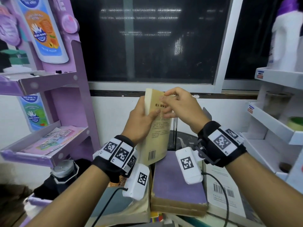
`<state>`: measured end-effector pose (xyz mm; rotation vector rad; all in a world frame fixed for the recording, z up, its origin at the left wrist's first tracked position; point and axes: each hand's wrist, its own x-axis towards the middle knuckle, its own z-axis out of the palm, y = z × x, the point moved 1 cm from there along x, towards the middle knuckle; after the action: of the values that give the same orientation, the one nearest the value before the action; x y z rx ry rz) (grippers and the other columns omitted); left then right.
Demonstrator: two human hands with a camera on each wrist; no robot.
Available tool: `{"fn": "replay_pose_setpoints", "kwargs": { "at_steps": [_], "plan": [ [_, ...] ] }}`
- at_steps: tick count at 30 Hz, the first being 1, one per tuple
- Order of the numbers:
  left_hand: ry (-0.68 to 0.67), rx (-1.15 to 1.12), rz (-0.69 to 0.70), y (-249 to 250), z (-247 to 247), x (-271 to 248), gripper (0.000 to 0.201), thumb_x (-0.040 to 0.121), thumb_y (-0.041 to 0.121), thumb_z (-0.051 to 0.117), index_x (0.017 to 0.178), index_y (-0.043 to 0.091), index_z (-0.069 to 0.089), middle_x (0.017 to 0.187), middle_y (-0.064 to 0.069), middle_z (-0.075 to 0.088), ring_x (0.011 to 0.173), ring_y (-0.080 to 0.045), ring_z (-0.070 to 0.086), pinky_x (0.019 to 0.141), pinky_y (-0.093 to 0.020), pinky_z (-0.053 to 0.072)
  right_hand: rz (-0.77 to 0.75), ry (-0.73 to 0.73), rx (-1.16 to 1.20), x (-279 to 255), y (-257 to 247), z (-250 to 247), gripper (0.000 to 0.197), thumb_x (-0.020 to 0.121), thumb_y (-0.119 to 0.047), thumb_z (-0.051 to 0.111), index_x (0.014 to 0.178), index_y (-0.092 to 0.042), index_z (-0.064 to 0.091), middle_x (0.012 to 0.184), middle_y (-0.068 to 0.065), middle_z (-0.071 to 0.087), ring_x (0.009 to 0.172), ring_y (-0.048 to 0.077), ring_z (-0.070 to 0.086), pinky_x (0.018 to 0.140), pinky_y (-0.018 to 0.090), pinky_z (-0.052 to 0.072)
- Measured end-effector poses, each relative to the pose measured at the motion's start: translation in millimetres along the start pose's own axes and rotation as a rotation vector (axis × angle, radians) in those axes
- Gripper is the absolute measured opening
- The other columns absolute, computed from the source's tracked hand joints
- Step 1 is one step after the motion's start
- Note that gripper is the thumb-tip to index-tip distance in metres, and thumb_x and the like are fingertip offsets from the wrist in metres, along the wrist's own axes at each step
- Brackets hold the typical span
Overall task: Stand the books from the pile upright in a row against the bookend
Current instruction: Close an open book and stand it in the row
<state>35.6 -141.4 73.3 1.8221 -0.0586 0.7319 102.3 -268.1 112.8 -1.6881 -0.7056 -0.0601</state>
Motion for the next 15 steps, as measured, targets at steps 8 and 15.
{"fn": "replay_pose_setpoints", "kwargs": {
  "at_steps": [8,15],
  "plan": [
    [0.160,-0.355,-0.079,-14,-17,-4,0.022,0.093,0.004,0.053,0.114,0.010,0.056,0.101,-0.008,0.073,0.086,-0.025,0.072,0.066,-0.036,0.059,-0.093,0.147,-0.251,6,14,-15,0.038,0.084,-0.031,0.073,0.116,-0.024,0.053,0.121,-0.004,0.053,0.106,0.012,0.054,0.066,0.013,0.039],
    [0.065,-0.587,-0.110,-26,-32,3,0.031,0.090,0.001,0.049,0.120,0.005,0.056,0.113,-0.023,0.067,0.097,-0.039,0.067,0.081,-0.050,0.056,0.043,-0.205,0.051,4,24,-22,0.046,0.086,-0.023,0.071,0.127,-0.025,0.051,0.117,0.001,0.066,0.098,0.015,0.070,0.073,0.033,0.060]
  ]
}}
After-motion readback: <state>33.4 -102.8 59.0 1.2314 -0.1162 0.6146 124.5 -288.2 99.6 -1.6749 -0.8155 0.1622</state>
